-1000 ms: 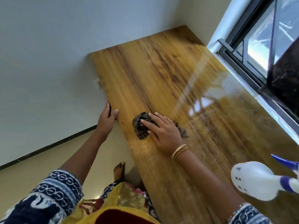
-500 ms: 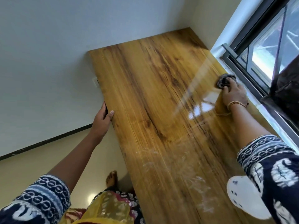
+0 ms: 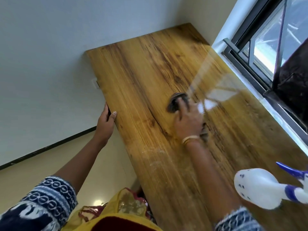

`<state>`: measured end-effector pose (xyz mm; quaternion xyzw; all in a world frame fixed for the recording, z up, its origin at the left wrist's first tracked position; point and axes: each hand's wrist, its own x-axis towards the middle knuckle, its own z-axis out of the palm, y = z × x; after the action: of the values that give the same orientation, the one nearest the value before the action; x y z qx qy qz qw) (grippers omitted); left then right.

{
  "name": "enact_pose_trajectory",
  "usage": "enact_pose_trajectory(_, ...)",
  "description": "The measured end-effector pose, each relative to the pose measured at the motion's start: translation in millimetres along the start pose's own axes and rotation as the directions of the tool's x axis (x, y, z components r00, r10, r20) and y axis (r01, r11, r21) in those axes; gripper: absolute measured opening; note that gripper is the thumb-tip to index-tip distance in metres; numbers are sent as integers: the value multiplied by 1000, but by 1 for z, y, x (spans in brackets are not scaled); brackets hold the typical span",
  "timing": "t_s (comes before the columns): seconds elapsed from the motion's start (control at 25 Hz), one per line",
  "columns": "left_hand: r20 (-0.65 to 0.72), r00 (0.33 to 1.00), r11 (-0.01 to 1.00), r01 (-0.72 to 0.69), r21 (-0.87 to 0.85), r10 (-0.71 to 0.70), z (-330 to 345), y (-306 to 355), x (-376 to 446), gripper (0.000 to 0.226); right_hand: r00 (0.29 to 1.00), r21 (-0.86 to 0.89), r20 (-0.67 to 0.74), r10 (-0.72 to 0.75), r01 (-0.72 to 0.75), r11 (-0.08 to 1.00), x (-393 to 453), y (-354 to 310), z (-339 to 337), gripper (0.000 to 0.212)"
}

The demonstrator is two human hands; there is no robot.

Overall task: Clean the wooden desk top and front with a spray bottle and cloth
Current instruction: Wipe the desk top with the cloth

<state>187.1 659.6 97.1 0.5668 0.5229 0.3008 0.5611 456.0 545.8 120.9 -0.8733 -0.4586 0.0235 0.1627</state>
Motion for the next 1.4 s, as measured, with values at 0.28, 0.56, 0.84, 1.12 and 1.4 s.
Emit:
enact_pose_trajectory(0.28, 8, 1000, 999, -30, 32, 30, -1, 10, -7, 57, 863, 108, 98, -495, 485, 868, -68, -31, 3, 45)
enact_pose_trajectory(0.56, 50, 999, 1000, -7, -18, 7, -6, 7, -8, 61, 906, 4, -171, 387, -392, 920, 57, 76, -16, 50)
enact_pose_trajectory(0.84, 78, 997, 1000, -13, -12, 14, -13, -1, -3, 64, 975, 41, 33, -218, 217, 975, -72, -105, 26, 46)
enact_pose_trajectory(1.12, 71, 997, 959, -44, 281, 25, -22, 12, -5, 74, 950, 40, -26, -310, 311, 950, -25, -51, 12, 43)
enact_pose_trajectory(1.4, 469, 799, 397, -596, 697, 376, -21, 30, 5, 64, 919, -20, -91, 383, -387, 922, 10, 11, -8, 54)
